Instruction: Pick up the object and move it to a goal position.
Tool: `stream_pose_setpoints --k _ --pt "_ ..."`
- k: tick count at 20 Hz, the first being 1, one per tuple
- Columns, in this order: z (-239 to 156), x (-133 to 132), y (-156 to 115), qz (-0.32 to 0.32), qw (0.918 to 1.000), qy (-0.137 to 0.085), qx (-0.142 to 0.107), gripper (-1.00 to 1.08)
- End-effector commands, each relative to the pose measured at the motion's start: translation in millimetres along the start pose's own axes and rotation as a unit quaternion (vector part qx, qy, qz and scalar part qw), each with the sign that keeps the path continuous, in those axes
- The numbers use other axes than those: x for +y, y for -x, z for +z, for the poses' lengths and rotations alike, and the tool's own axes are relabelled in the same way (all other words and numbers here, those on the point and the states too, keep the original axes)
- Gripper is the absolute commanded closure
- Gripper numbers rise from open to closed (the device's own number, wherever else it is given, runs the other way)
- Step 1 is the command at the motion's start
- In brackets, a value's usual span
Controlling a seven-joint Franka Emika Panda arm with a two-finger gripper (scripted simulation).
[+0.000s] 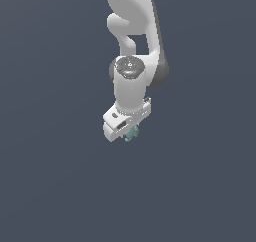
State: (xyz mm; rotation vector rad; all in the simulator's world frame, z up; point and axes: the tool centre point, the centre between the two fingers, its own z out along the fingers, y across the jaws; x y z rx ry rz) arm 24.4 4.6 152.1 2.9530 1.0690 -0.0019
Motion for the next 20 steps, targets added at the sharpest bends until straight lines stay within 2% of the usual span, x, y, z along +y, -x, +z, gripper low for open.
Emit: stream_pose_setpoints --k 1,20 --pt "-29.2 -10.9 -1.8 0.0 1.0 0.0 0.0 1.08" --pt "-248.2 -89.7 -19.0 -0.001 1.0 0.0 0.0 1.08"
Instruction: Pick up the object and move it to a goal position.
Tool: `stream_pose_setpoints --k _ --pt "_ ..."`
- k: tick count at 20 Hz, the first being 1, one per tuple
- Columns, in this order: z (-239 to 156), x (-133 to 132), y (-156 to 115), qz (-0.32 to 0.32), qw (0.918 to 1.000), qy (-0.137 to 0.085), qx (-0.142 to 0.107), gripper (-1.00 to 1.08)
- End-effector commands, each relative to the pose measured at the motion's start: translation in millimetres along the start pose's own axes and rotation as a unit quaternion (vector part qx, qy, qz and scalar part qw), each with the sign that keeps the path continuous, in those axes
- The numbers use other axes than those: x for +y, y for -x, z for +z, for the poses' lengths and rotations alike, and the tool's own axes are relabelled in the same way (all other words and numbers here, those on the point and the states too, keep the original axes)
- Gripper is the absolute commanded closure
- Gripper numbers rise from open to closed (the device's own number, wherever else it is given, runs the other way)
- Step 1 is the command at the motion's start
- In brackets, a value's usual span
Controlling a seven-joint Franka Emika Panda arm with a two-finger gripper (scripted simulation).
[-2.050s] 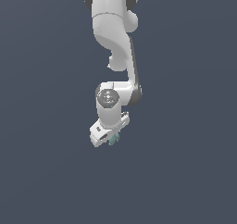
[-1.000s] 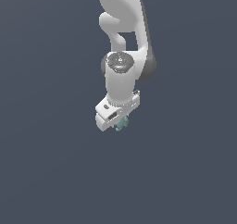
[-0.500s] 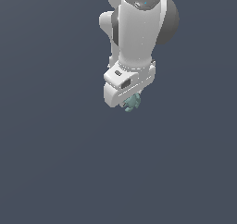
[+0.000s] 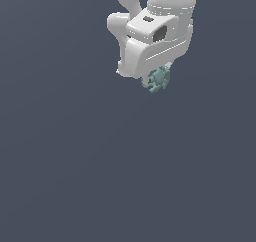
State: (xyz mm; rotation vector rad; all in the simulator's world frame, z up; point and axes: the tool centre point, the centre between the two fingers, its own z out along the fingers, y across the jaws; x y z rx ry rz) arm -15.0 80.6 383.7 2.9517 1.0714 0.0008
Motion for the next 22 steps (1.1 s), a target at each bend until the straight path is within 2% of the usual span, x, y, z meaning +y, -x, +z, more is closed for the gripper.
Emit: stream_pose_setpoints --k 1,11,22 --pt "-27.2 -9.5 -1.9 0.0 1.0 0.0 0.0 1.08" --pt "-100.6 -32.6 -10.6 0.001 1.0 -0.001 0.0 1.08" --pt "-124.2 -39.0 -14.9 0.001 1.0 -0.001 0.0 1.08"
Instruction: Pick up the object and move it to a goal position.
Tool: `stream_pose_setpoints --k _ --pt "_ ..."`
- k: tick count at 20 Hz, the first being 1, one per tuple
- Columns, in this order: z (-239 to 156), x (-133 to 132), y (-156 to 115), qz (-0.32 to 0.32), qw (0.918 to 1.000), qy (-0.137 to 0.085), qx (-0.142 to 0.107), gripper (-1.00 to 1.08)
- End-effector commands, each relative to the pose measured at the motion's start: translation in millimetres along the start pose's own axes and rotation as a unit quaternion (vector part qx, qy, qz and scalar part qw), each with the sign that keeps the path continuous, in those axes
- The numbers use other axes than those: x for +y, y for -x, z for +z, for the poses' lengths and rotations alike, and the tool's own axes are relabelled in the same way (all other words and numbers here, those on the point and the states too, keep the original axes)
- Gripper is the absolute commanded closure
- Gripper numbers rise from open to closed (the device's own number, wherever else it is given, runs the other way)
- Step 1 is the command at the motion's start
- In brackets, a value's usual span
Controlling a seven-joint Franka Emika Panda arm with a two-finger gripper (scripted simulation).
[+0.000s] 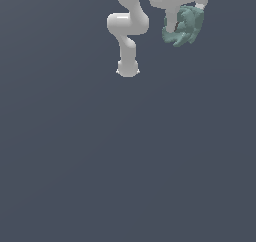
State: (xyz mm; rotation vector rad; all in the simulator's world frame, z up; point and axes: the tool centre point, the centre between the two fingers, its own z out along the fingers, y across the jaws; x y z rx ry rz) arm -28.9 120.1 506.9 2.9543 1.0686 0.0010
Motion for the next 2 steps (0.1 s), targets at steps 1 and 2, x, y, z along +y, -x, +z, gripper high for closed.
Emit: stream_pose_setpoints --k 1,2 --pt "-0.6 0.2 -0.3 0.0 1.0 0.0 0.0 1.08" --pt "-0.4 0.0 -0.6 0.0 1.0 0.0 0.0 1.08"
